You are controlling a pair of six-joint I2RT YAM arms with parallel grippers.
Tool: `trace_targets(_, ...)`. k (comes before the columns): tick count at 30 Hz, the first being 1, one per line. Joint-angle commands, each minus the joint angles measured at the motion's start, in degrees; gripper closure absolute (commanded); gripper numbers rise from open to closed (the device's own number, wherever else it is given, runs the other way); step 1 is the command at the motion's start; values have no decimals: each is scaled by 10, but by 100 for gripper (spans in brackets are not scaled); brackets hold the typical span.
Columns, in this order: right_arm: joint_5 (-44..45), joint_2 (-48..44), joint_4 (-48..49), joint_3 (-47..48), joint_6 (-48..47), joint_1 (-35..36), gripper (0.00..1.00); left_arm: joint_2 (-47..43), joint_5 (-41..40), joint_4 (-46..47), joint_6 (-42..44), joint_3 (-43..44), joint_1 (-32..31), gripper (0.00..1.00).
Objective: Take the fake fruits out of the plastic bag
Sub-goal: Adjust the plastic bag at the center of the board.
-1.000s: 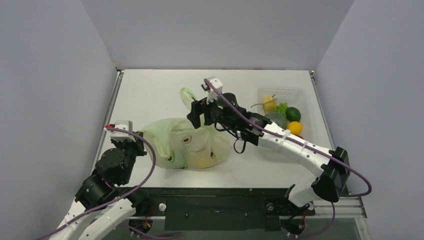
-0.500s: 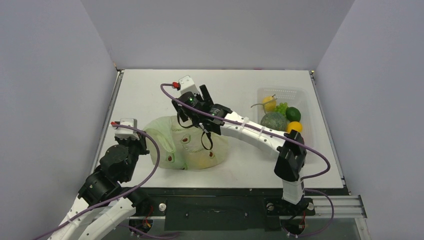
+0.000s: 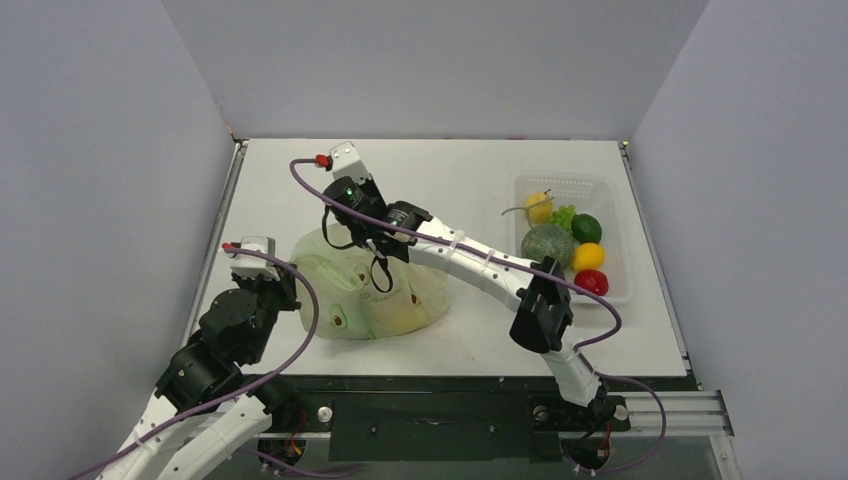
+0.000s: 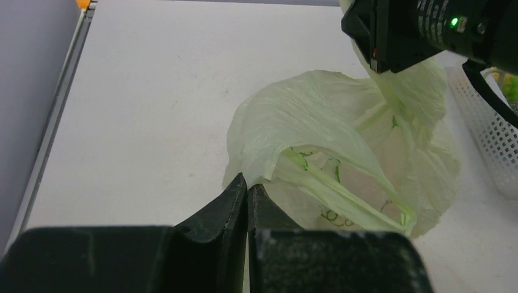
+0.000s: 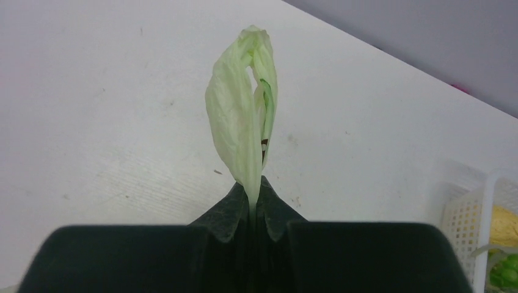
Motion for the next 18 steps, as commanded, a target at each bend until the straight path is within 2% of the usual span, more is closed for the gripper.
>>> trace_targets(1,-51,-35,82,48,1,-20,100,15,37,-96,-113,99,4,100)
trace_targets(4,-170,-48,131,44,79,-48,100,4,83,-184,-249,145,3,100)
trace_targets(5,-235,-51,161,37,106,-71,100,-18,111,-204,-274,145,3,100)
trace_targets(7,-336,-56,229,11,196,-109,100,-72,137,-218,-348,127,3,100)
trace_targets(8,-370,-57,260,-4,270,-133,100,-92,143,-221,-397,121,3,100)
trace_targets(9,-426,-55,327,-25,339,-143,100,-133,146,-219,-419,108,3,100)
trace_targets(11,-487,-40,388,-25,420,-165,100,-192,152,-204,-464,94,2,100)
trace_targets(15,-537,-39,442,-37,501,-184,100,-267,135,-212,-507,103,-4,100)
trace_targets(18,-556,-62,473,-102,524,-191,100,-286,132,-218,-506,105,-9,100)
